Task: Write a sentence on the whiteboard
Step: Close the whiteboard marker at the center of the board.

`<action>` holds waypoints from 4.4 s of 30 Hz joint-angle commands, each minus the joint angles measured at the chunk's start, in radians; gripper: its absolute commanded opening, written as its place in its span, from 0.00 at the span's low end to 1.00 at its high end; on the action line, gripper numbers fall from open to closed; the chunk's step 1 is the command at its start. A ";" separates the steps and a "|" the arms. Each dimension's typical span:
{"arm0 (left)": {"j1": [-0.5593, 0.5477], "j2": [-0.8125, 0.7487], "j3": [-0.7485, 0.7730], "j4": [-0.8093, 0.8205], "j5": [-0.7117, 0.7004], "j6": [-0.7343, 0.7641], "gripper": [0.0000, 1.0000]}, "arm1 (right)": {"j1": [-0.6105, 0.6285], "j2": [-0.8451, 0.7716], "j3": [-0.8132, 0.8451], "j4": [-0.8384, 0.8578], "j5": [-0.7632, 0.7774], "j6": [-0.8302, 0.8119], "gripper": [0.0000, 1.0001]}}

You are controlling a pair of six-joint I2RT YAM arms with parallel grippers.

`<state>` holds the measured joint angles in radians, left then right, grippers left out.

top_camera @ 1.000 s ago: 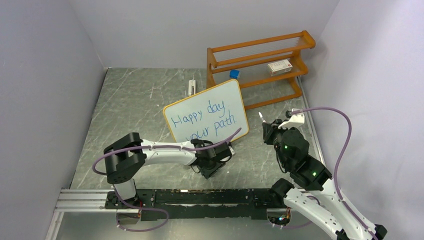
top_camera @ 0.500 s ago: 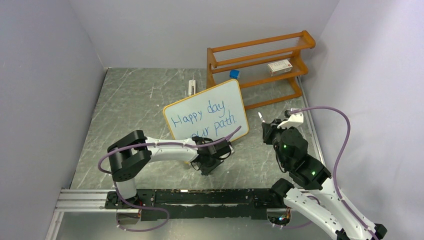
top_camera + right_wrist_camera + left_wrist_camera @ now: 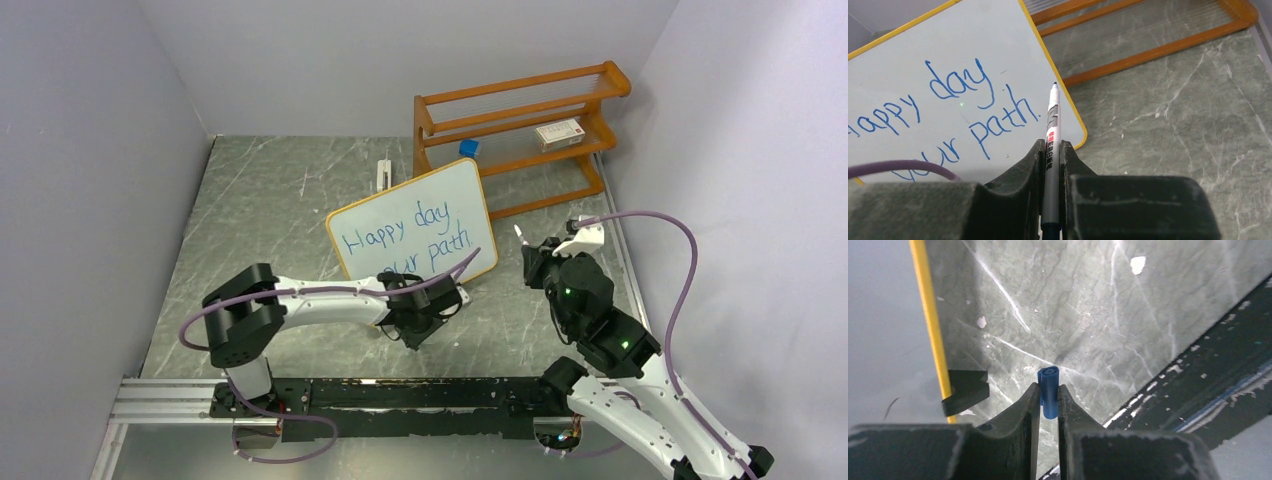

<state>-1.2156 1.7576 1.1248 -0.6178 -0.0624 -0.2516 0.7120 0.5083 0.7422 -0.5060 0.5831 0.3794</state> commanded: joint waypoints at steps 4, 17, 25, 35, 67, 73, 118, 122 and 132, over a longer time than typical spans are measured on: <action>0.007 -0.149 0.032 0.006 0.002 -0.026 0.05 | -0.006 -0.003 -0.002 0.025 -0.019 -0.014 0.00; 0.176 -0.491 0.006 0.200 -0.040 -0.162 0.05 | -0.006 -0.006 -0.021 0.130 -0.164 -0.060 0.00; 0.316 -0.631 -0.030 0.396 -0.019 -0.300 0.05 | -0.007 -0.002 -0.082 0.343 -0.374 -0.082 0.00; 0.373 -0.706 -0.097 0.664 -0.091 -0.532 0.05 | -0.006 -0.002 -0.192 0.695 -0.591 -0.072 0.00; 0.374 -0.658 -0.231 1.061 -0.127 -0.854 0.05 | -0.005 0.106 -0.281 1.107 -0.704 -0.053 0.00; 0.374 -0.648 -0.227 1.074 -0.098 -0.859 0.05 | -0.005 0.104 -0.284 1.110 -0.696 -0.052 0.00; 0.375 -0.656 -0.241 1.101 -0.110 -0.883 0.05 | -0.006 0.097 -0.297 1.087 -0.690 -0.043 0.00; 0.375 -0.652 -0.238 1.100 -0.109 -0.883 0.05 | -0.005 0.095 -0.295 1.081 -0.693 -0.041 0.00; 0.375 -0.651 -0.239 1.103 -0.106 -0.884 0.05 | -0.005 0.078 -0.305 1.078 -0.659 -0.043 0.00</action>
<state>-0.8474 1.1240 0.8795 0.4442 -0.1547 -1.1343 0.7116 0.6060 0.4515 0.5541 -0.1005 0.3367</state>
